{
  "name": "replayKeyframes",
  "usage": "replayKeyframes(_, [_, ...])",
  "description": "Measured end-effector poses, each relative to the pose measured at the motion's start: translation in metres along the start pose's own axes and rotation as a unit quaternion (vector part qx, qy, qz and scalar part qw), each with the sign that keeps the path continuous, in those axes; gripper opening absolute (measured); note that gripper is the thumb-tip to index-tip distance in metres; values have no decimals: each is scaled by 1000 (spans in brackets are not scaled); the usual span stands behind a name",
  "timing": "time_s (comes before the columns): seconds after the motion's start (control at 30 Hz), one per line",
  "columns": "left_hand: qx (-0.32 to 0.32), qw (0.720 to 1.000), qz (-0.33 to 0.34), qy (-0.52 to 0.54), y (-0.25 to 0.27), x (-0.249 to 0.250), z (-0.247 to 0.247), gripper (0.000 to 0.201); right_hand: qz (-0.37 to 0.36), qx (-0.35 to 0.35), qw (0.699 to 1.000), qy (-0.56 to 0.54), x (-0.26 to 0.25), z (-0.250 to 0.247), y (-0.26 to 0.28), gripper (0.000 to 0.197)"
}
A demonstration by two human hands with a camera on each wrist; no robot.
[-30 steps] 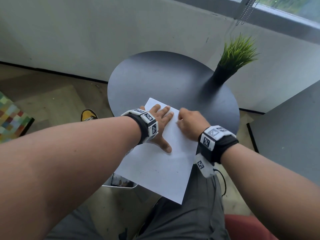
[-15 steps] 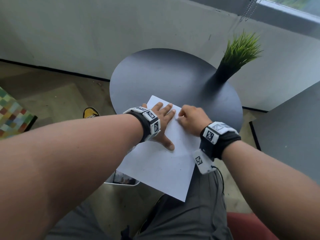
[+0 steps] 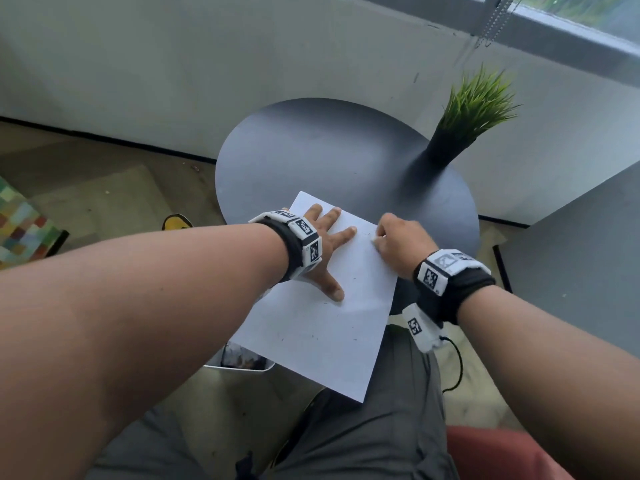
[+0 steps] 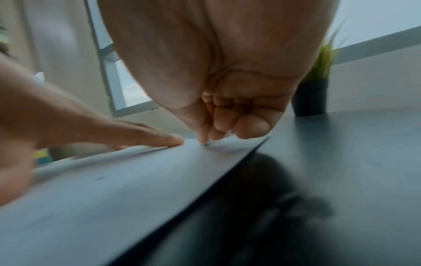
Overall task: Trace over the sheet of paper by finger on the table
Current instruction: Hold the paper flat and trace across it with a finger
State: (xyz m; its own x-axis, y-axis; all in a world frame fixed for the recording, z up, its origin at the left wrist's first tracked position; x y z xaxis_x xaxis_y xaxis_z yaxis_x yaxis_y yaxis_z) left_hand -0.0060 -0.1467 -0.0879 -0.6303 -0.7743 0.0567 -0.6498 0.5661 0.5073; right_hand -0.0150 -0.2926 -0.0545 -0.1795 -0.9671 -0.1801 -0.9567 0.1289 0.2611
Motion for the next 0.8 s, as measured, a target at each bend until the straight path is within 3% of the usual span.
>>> replayKeyframes(0.13, [5,1000,3,-1,0,1,-1,135,-215,-61,975,-7,-76,29,43,12])
replayKeyframes(0.2, [3,1000,3,-11,1,2,-2,134,-200,-70,977,3,-63,23,37,10])
replayKeyframes(0.3, [1,1000,-4,-16,2,3,-4,132,-29,-26,999,-22,-2,1,7,16])
replayKeyframes(0.33, [-2,1000,-6,-17,2,3,-4,132,-5,-8,1000,-16,4,-3,5,17])
replayKeyframes(0.4, [-5,1000,-6,-16,3,3,-3,132,-53,-7,998,23,-18,4,14,16])
replayKeyframes(0.5, [-3,1000,0,-14,1,3,-3,131,-220,-79,972,14,-74,26,54,9])
replayKeyframes(0.57, [-9,1000,4,-14,3,6,-4,128,-251,-92,964,14,-72,24,61,6])
replayKeyframes(0.73, [-22,999,-5,-26,4,10,-6,125,-16,-9,1000,1,6,-3,11,16])
replayKeyframes(0.8, [-20,999,-6,-30,1,10,-6,127,-54,-5,998,31,-13,3,17,15])
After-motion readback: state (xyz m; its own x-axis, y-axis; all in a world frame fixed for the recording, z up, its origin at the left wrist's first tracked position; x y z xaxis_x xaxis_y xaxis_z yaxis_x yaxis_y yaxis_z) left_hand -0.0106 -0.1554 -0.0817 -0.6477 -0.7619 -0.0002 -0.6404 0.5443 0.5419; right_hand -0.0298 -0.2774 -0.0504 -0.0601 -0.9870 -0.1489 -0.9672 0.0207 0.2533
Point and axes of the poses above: each hand's wrist, its own y-axis away from the middle knuckle, its own z-axis out of the palm, x = y × z, the point moved 10 cm from there along -y, towards the middle knuckle, and after that the axes turned 1 degree about -x, right-handed, at the moved point
